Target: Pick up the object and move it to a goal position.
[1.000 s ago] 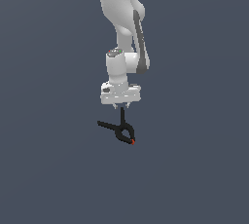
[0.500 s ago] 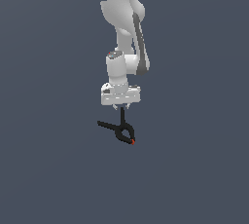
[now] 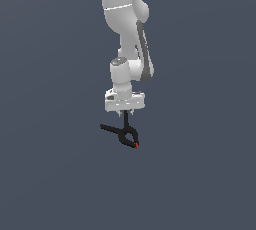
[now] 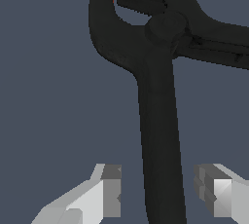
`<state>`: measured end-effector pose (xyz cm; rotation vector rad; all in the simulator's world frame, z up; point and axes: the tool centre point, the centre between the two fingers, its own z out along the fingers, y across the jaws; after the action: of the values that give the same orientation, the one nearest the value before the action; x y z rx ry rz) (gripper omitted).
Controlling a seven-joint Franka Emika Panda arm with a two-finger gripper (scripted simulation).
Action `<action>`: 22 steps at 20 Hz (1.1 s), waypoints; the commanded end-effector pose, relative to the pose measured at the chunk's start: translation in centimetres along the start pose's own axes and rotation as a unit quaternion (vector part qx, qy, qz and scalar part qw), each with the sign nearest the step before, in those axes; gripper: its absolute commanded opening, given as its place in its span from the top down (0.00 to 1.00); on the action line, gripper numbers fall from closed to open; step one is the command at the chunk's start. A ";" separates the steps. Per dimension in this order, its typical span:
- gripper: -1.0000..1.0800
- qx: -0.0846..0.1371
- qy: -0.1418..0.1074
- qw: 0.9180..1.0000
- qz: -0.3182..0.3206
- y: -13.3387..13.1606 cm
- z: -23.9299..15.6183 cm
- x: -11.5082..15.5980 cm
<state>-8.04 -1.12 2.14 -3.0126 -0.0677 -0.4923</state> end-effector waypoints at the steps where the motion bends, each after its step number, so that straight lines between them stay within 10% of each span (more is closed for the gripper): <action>1: 1.00 0.000 0.000 1.000 0.000 0.0 0.1 0.1; 22: 1.00 -0.001 0.000 1.000 0.000 3.7 0.0 2.1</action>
<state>-6.41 -3.65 2.32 -3.0116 -0.0721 -0.4881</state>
